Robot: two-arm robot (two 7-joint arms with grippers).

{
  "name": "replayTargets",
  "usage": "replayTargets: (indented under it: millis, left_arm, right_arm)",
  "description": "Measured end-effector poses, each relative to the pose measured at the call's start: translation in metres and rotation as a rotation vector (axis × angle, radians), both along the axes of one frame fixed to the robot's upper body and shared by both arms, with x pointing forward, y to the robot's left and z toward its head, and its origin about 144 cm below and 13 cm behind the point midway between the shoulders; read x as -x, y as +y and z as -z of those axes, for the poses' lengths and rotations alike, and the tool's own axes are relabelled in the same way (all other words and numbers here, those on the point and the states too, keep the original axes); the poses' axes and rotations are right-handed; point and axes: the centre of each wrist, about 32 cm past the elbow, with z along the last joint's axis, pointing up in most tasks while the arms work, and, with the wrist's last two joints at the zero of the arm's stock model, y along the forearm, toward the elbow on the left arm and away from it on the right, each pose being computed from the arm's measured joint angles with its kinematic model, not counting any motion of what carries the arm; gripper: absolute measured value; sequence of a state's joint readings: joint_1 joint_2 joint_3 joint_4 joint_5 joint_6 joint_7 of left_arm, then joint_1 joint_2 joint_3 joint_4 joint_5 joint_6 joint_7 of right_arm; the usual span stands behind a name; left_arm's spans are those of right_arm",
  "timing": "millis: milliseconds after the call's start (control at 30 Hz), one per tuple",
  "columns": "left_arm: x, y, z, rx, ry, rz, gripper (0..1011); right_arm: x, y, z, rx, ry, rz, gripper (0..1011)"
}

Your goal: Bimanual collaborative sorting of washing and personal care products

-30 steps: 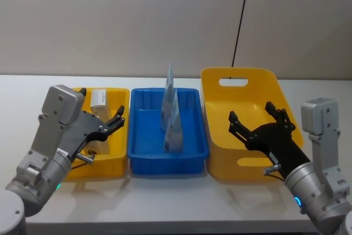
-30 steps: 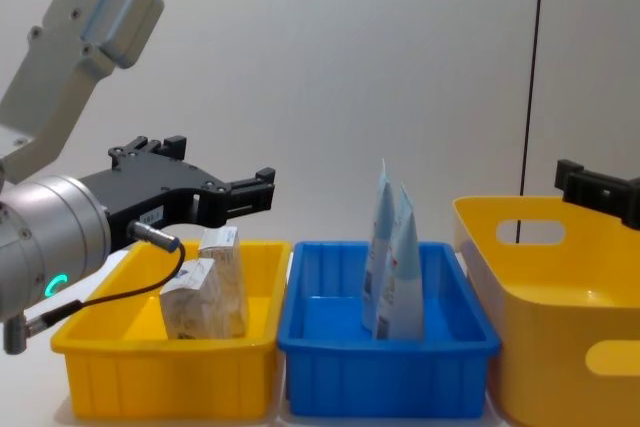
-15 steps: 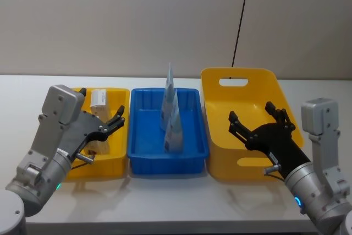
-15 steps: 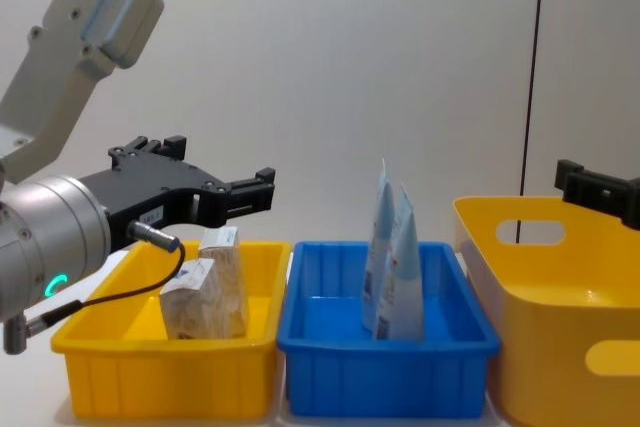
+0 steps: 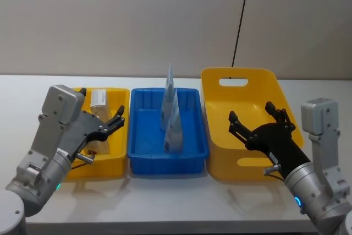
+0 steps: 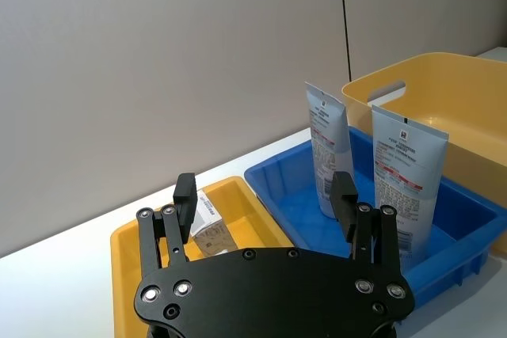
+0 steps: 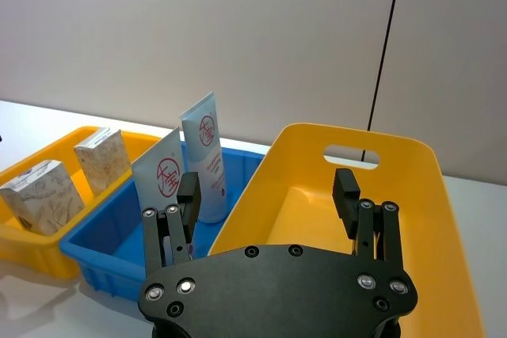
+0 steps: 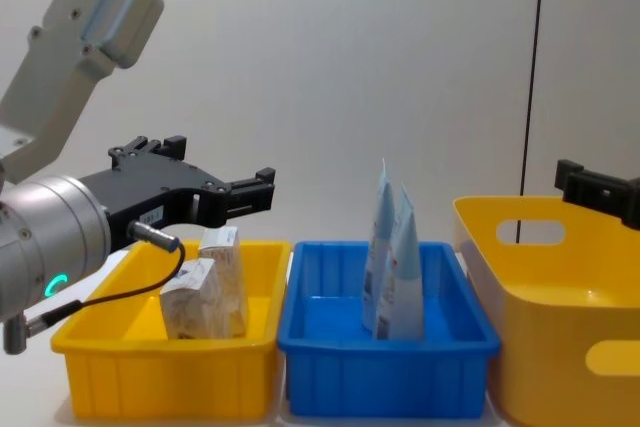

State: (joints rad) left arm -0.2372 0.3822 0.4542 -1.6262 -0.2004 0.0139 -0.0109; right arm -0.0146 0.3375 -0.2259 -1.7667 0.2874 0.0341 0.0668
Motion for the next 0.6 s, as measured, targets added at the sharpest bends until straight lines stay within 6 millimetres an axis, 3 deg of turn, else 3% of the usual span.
replayTargets:
  millis: [600]
  left_arm:
    - [-0.0001,0.0001,-0.0001,-0.001,0.005,-0.003,1001]
  right_arm:
    - [0.0000,0.0000,0.0000,0.000,0.000,0.000,1003]
